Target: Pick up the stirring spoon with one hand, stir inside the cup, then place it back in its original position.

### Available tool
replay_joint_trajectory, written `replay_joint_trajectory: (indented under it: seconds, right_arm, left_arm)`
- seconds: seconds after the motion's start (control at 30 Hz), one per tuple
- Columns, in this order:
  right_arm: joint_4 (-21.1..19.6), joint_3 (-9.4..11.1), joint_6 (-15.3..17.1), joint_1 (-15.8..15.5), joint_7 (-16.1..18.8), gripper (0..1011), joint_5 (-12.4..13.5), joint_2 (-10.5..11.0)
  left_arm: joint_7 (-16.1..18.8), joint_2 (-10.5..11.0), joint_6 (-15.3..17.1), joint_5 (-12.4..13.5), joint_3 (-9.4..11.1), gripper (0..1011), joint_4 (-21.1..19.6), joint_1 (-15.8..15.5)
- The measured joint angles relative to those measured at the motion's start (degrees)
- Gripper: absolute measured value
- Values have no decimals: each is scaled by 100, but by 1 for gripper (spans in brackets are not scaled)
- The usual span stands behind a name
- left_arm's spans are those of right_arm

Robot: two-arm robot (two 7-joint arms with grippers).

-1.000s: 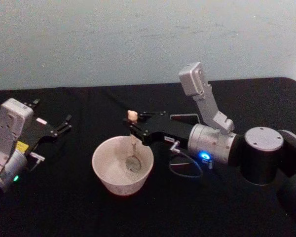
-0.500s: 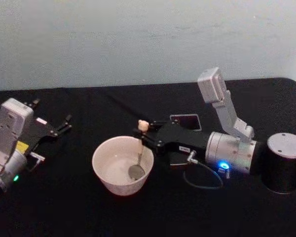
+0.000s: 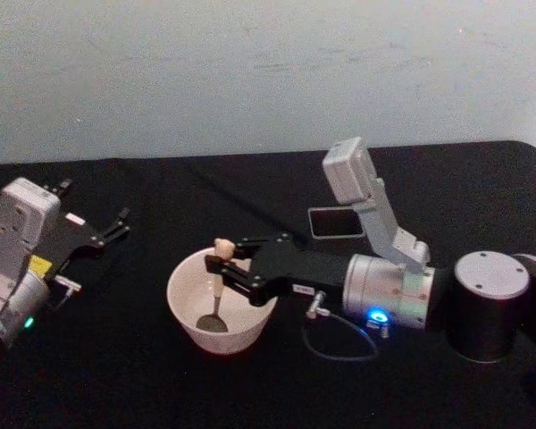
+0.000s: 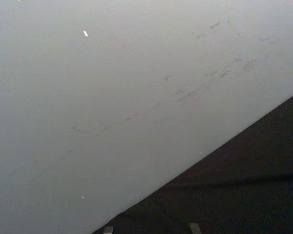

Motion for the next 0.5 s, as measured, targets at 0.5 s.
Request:
replay_joint_trajectory:
  seconds: [0.5]
  right_arm:
    - [722,-118,-57,441,-467,212,-294,-709]
  left_arm:
    - [0,0,0,0,0,1001,0,-1]
